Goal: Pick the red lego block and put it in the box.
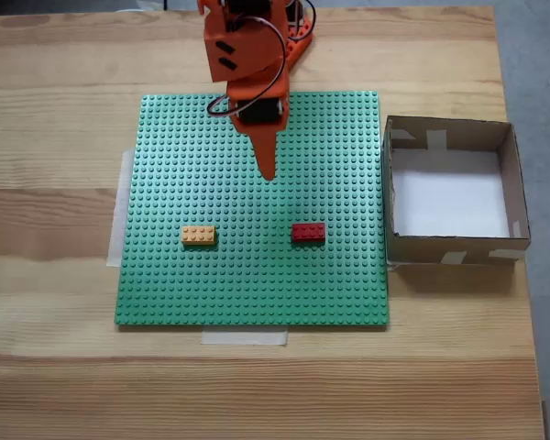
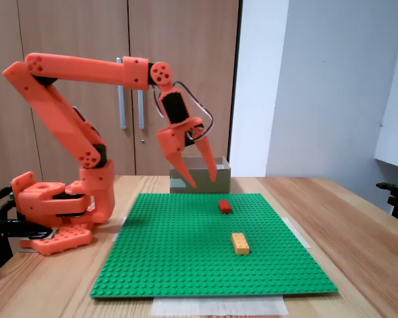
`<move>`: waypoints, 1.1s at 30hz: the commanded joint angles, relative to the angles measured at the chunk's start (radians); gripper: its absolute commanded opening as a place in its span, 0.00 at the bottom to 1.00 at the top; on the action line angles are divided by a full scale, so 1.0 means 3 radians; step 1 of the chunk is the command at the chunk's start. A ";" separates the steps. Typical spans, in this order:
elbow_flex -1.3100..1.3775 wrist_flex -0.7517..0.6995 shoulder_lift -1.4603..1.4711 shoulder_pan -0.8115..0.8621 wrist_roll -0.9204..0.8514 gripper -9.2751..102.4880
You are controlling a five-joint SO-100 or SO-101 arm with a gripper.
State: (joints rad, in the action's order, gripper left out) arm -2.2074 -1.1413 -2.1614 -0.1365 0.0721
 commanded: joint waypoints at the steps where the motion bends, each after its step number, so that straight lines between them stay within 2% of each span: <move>1: 0.0378 -0.0082 0.0205 -0.0036 0.0015 0.23; 15: 0.1222 -0.0312 0.1130 -0.0220 -0.0015 0.23; 24: 0.1580 -0.0598 0.1452 -0.0261 -0.0020 0.29; 26: 0.1641 -0.0644 0.1534 -0.0266 -0.0020 0.33; 33: 0.1800 -0.0711 0.1825 -0.0266 0.0026 0.32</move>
State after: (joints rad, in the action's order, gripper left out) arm -1.7135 -1.3514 -1.6260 -0.2102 0.0706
